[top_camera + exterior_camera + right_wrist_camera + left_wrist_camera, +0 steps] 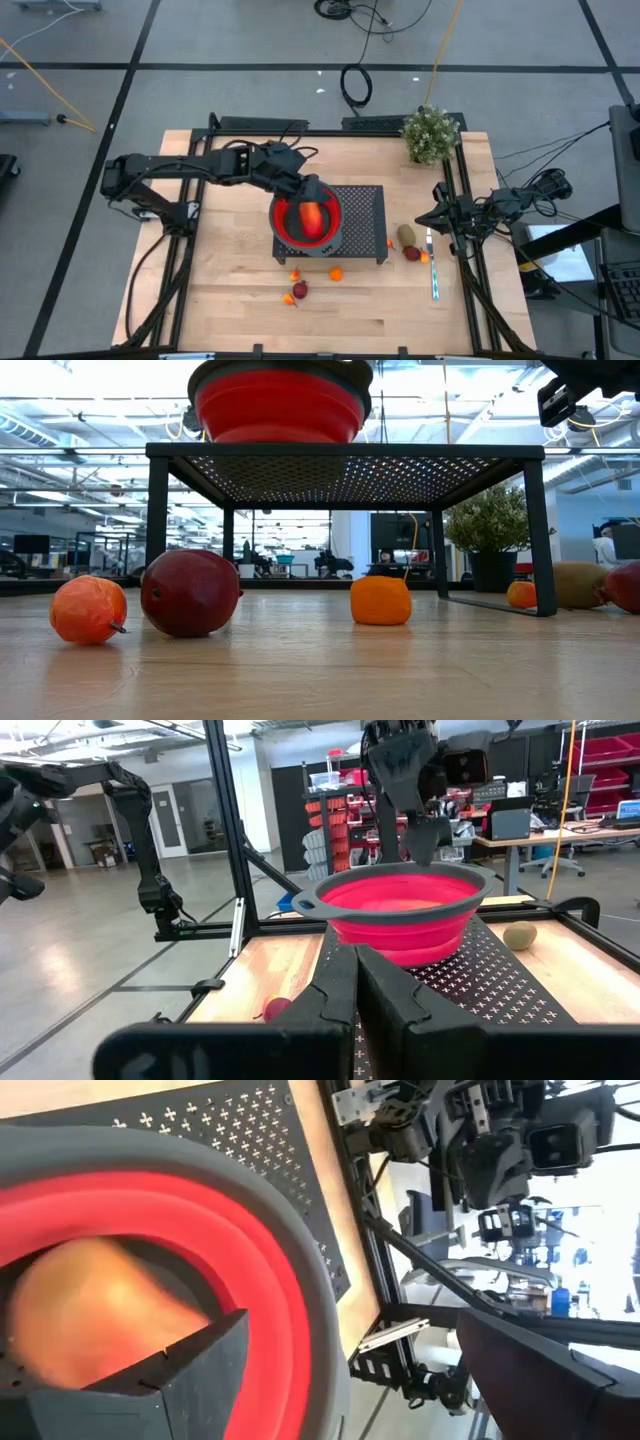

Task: Pick & Place Fruit
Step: Put the kiwi into the red colander on the shelf

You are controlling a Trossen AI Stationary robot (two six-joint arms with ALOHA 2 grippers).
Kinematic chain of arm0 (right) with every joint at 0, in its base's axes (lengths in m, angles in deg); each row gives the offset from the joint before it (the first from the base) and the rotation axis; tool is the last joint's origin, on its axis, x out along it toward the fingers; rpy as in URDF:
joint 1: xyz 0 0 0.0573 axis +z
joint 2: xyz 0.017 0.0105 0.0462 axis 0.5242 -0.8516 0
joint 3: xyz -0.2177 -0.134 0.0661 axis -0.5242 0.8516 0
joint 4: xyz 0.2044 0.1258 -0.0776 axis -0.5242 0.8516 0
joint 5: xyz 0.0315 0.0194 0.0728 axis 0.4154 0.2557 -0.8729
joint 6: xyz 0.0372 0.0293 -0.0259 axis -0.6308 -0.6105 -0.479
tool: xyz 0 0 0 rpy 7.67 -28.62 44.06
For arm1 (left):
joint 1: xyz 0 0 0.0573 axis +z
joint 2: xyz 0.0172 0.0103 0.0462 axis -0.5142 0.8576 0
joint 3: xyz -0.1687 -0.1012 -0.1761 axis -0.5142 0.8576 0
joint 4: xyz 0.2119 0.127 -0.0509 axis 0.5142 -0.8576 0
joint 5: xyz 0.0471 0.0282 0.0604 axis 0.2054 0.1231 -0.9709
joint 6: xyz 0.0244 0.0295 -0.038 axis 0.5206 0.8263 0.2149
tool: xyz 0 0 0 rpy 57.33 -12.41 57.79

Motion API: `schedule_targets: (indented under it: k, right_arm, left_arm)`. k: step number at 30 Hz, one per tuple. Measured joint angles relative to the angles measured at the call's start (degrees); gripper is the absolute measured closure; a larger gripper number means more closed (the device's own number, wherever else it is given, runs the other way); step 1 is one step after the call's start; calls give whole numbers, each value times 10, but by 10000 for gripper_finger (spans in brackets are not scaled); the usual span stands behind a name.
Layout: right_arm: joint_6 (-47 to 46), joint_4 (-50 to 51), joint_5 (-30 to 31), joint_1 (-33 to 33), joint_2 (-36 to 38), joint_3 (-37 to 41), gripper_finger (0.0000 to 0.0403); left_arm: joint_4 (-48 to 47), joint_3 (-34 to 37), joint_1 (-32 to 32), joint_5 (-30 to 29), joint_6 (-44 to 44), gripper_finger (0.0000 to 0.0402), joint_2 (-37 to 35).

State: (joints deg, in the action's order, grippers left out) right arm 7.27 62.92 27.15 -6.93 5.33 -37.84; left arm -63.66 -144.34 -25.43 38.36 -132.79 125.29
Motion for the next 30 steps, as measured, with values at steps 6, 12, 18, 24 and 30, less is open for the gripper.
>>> schedule_targets:
  k: [6,12,18,24,30]
  right_arm:
    - [-18,0,0,0,0,0,403]
    - [-19,3,1,0,0,0,403]
    - [-1,4,1,0,0,0,403]
    - [0,4,1,0,0,0,403]
    - [0,4,1,0,0,0,403]
  left_arm:
    - [31,-1,-4,-3,44,46,-32]
    - [-1,0,-12,-6,142,41,-65]
    - [-55,0,-23,-35,231,45,-76]
    - [-82,0,-29,-48,242,46,-75]
    - [-81,0,-30,-48,269,45,-74]
